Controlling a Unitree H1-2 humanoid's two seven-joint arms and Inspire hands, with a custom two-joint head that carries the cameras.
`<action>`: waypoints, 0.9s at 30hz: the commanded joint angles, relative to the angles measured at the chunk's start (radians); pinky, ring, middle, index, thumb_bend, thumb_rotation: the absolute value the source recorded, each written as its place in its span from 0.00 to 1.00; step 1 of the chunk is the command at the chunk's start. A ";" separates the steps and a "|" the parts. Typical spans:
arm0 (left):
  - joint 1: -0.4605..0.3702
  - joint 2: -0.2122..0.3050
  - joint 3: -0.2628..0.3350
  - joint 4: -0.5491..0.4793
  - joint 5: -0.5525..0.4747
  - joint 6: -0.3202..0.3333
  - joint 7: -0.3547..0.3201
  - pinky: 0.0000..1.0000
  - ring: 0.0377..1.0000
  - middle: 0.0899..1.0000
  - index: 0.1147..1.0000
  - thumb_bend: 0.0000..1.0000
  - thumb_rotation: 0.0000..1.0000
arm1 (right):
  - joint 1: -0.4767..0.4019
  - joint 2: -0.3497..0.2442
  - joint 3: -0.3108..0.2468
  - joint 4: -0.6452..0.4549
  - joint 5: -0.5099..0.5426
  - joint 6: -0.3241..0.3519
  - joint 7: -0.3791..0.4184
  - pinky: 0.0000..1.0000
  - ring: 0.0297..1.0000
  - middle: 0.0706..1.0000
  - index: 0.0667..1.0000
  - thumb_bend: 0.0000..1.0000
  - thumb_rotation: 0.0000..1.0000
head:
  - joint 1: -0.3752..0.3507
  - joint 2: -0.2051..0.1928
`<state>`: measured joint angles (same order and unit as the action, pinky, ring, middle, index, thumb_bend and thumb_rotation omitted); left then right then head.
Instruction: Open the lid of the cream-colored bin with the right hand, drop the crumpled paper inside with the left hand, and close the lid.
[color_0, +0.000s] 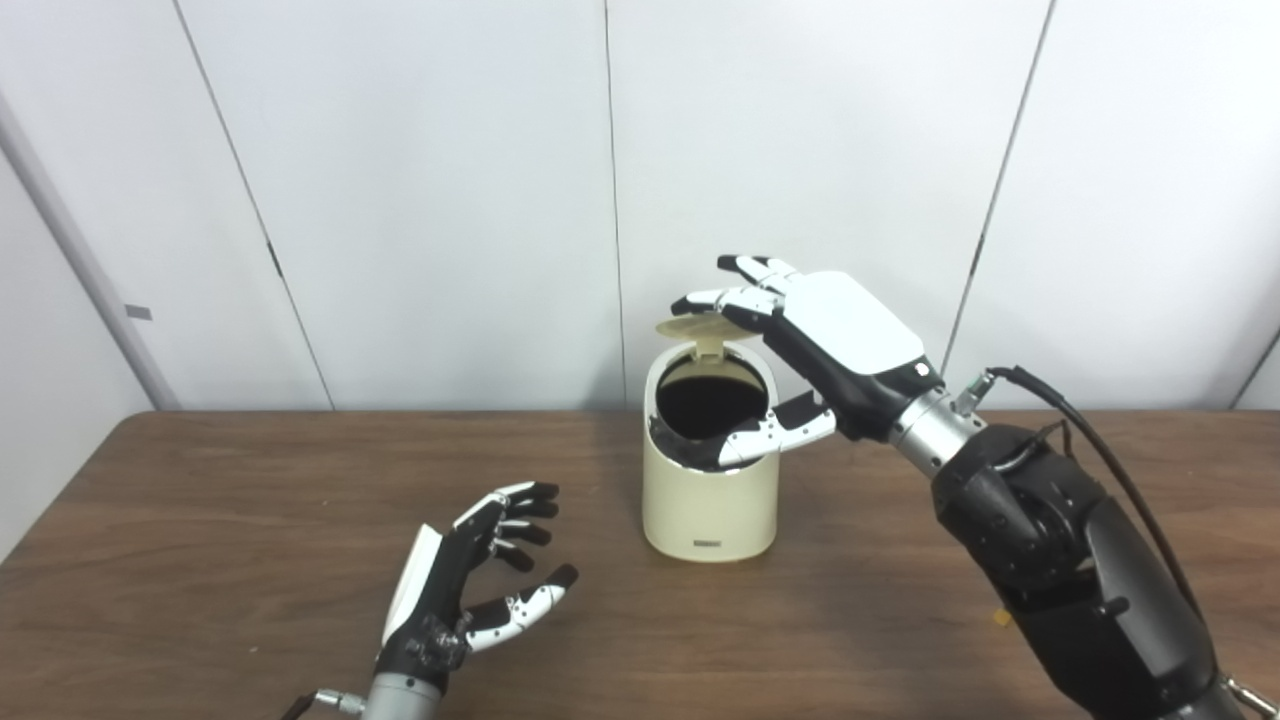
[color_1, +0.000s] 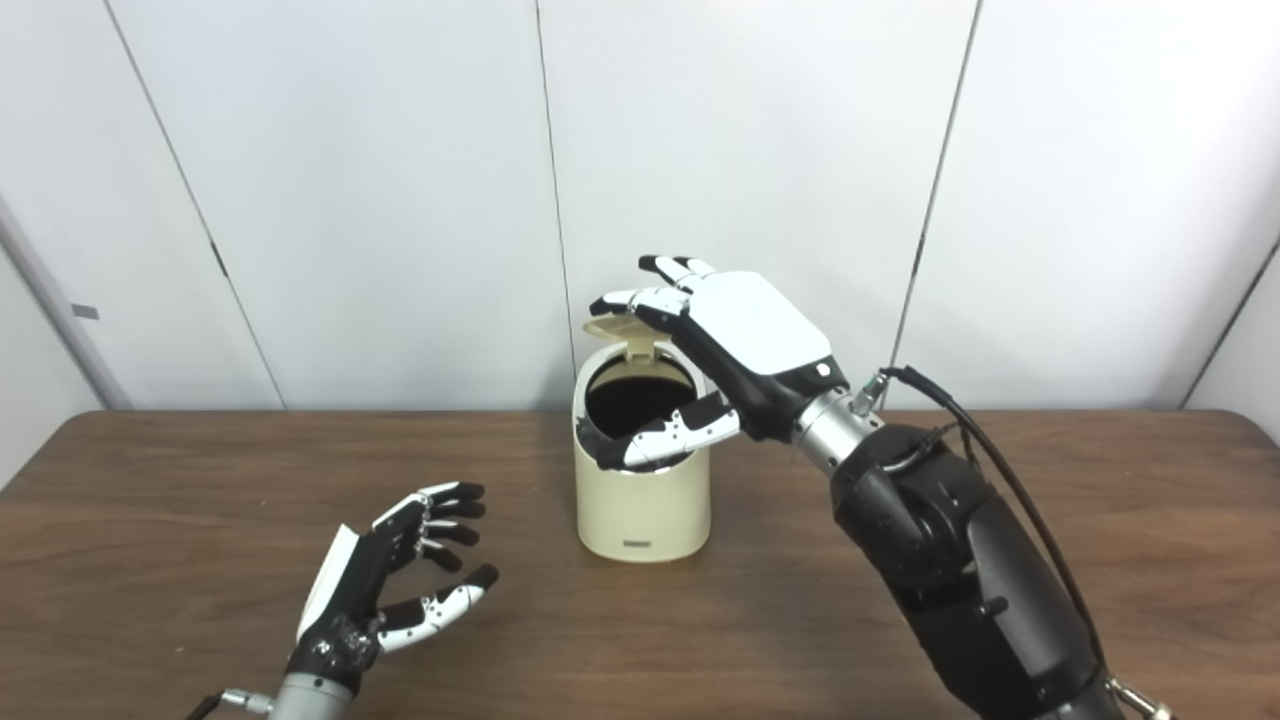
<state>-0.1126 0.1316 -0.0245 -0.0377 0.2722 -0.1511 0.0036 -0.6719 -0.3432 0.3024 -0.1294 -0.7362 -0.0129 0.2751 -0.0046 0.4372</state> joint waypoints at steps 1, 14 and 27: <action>-0.028 0.003 0.000 -0.028 -0.001 -0.013 0.009 0.54 0.64 0.71 0.74 0.55 0.05 | -0.033 -0.018 -0.014 -0.036 -0.011 -0.017 0.000 0.95 0.95 0.80 0.80 0.77 0.71 | 0.000 0.000; -0.022 0.002 -0.001 -0.042 0.009 0.004 0.012 0.54 0.63 0.70 0.73 0.54 0.05 | -0.002 -0.023 -0.026 0.007 0.002 -0.027 0.000 0.96 0.94 0.78 0.78 0.76 0.70 | 0.005 0.016; -0.017 0.001 -0.004 -0.040 0.011 0.010 0.011 0.57 0.64 0.69 0.74 0.54 0.07 | 0.018 -0.034 -0.031 0.028 -0.003 -0.039 -0.004 0.98 0.92 0.77 0.77 0.76 0.72 | 0.009 0.030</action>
<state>-0.1122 0.1317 -0.0281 -0.0438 0.2779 -0.1325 0.0032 -0.6320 -0.3645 0.2918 -0.0882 -0.7385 -0.0430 0.2912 0.0031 0.4663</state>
